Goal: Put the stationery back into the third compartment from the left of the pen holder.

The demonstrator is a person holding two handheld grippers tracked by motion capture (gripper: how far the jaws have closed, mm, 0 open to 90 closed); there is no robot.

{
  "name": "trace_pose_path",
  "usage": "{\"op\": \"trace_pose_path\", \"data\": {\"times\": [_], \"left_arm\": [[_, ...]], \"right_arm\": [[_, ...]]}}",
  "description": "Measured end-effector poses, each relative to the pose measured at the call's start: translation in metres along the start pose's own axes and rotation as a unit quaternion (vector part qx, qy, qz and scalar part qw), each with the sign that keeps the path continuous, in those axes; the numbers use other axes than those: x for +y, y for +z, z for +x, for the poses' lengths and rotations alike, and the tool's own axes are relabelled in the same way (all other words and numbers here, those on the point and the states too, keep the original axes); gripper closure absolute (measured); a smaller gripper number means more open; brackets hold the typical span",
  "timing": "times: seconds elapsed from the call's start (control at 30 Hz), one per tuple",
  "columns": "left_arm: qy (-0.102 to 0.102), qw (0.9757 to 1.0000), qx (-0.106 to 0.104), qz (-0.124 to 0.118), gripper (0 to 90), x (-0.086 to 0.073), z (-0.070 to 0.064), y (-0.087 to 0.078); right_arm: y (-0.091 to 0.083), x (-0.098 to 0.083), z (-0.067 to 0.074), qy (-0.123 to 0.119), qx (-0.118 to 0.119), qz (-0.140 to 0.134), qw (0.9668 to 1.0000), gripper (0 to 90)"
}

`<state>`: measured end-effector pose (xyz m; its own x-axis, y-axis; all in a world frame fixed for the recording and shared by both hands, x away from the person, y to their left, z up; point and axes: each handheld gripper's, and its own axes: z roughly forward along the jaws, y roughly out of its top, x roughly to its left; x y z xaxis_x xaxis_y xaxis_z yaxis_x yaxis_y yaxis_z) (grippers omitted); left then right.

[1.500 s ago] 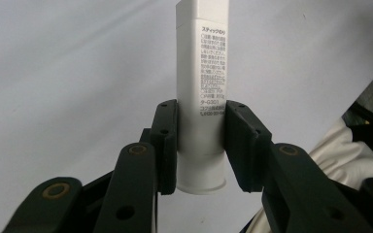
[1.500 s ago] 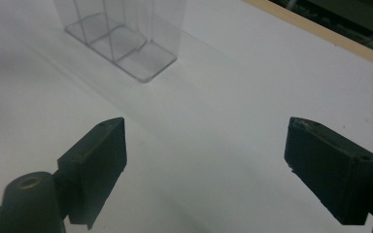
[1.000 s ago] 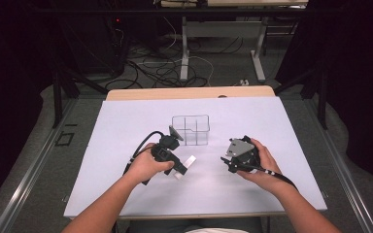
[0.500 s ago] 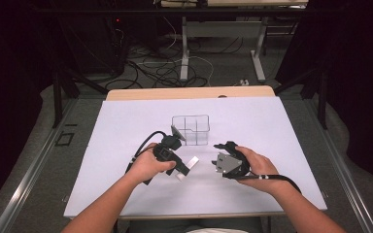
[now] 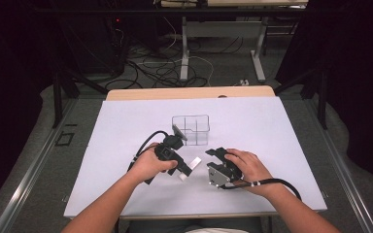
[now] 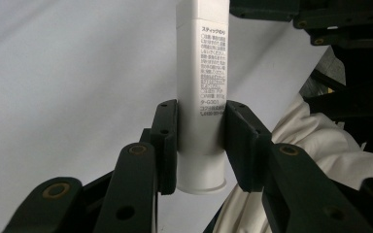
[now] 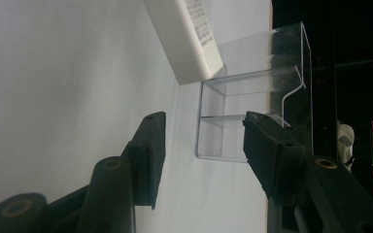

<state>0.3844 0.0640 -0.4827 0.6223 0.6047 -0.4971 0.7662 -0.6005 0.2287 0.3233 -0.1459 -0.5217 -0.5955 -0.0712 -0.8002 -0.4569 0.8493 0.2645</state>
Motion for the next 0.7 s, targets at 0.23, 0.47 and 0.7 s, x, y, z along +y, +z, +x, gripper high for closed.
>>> {"op": "trace_pose_path", "data": {"times": [0.23,0.47,0.7], "left_arm": [[0.000,1.0000,-0.004,0.002,67.5,0.003,-0.003,0.005],[0.001,0.9999,-0.011,0.006,67.5,0.008,-0.007,0.011],[0.009,0.9997,-0.014,0.016,67.5,0.014,-0.014,0.017]], "right_arm": [[0.005,0.007,0.008,-0.037,-0.007,-0.003,0.9993,52.9],[0.007,0.012,0.013,-0.067,0.006,0.006,0.9977,52.9],[0.009,0.014,0.016,-0.092,0.006,0.007,0.9957,55.4]]}}
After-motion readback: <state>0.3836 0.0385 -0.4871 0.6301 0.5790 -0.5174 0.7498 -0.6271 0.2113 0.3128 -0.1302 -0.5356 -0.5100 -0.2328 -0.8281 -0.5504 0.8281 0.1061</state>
